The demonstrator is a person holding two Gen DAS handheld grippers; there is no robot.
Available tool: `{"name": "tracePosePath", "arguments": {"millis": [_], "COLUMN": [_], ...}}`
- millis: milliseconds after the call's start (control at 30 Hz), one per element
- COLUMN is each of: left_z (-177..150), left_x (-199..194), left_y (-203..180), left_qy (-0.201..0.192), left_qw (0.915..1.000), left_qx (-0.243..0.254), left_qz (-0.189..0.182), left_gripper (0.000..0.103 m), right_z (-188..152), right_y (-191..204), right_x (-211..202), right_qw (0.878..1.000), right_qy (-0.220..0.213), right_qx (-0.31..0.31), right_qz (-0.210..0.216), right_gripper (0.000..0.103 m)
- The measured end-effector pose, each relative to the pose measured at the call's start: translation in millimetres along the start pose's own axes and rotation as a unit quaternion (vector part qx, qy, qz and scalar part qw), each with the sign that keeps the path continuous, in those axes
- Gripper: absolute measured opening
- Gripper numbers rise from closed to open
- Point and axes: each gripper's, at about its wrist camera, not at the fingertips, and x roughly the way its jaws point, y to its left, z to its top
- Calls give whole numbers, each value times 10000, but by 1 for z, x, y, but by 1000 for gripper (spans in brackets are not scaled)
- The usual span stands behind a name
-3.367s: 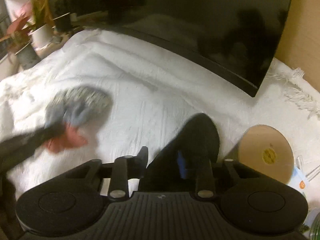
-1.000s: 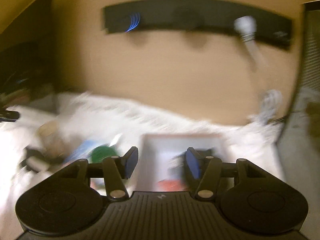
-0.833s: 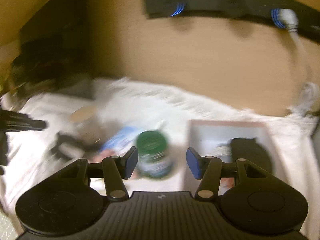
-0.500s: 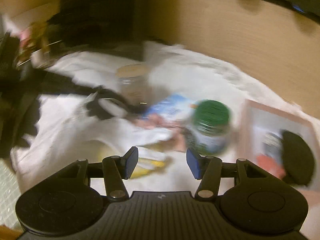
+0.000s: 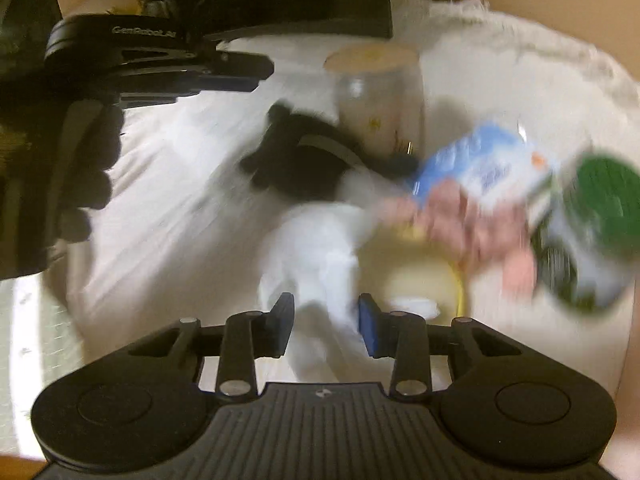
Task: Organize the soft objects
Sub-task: 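Grasp the white sock with the right gripper while the left gripper reaches the yellow sponge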
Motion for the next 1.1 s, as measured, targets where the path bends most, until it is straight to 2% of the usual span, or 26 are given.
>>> {"name": "tracePosePath", "arguments": {"millis": [100, 133, 200, 267, 333, 433, 533, 600, 700, 733, 767, 800, 833, 867, 933, 1033, 1100], "left_z": [-25, -32, -41, -47, -52, -58, -55, -48, -40, -40, -41, -43, -45, -47, -52, -59, -64], "left_x": [3, 6, 15, 24, 32, 39, 32, 24, 19, 19, 18, 18, 19, 21, 26, 38, 49], "left_y": [-4, -4, -2, -2, -2, -4, -2, 1, 5, 6, 7, 9, 11, 12, 14, 9, 4], "left_qy": [472, 578, 767, 822, 839, 1090, 1100, 958, 920, 947, 964, 982, 1002, 1015, 1043, 1152, 1267], "left_qw": [9988, 9982, 9965, 9954, 9941, 9899, 9874, 9901, 9932, 9930, 9928, 9925, 9921, 9917, 9905, 9891, 9883], "left_qx": [-7, -56, -264, -464, -669, -783, -831, -785, -683, -692, -708, -727, -753, -791, -889, -843, -788], "left_qz": [-123, -133, -184, -159, -141, -451, -783, -654, -216, -152, -112, -85, -69, -72, -145, -365, -317], "left_gripper": [22, 22, 22, 22, 22, 22, 22, 22, 22, 22, 22, 22, 22, 22, 22, 22, 22], "right_z": [-23, -26, -36, -39, -39, -27, -16, -15, -17, -16, -16, -17, -18, -19, -26, -35, -39], "right_y": [2, 3, 3, -2, -6, 3, 25, 40, 56, 58, 60, 60, 58, 55, 44, 18, -2], "right_x": [-20, -27, -39, -48, -65, -83, -67, -42, -3, 6, 11, 8, 2, -7, -32, -47, -45], "right_qw": [9998, 9999, 9977, 9945, 9952, 9945, 9930, 9911, 9849, 9840, 9834, 9821, 9833, 9857, 9849, 9712, 9636], "right_qy": [160, 149, 105, 32, -168, -645, -704, -561, -466, -429, -412, -449, -443, -446, -583, -583, -430], "right_qx": [83, 26, -152, -111, 29, -74, -561, -901, -1319, -1327, -1286, -1232, -1175, -1025, -642, -248, 47], "right_qz": [83, -61, -659, -1042, -968, -822, -760, -810, -1018, -1109, -1216, -1351, -1317, -1258, -1501, -2298, -2638], "right_gripper": [33, 33, 33, 33, 33, 35, 54, 54, 54, 51, 39, 31, 15, 8, 8, 8, 8]}}
